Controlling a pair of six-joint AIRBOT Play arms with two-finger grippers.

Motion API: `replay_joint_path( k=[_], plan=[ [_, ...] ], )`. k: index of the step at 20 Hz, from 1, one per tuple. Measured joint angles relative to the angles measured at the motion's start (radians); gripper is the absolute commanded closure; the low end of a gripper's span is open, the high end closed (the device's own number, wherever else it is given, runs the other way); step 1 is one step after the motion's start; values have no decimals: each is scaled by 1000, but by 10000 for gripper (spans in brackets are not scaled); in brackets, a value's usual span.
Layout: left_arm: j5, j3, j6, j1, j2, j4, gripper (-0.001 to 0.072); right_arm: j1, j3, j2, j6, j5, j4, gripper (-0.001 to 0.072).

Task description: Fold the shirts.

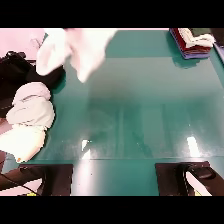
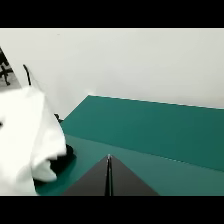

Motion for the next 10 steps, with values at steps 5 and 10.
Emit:
replay_joint_path(
  k=[5,10],
  plan=[
    [-25,-204,24,-153,-41,5,107,0,0,7,0,36,0,699],
    [-55,-304,-40,-56,-58,14,107,0,0,9,0,72,0,699]
  ],
)
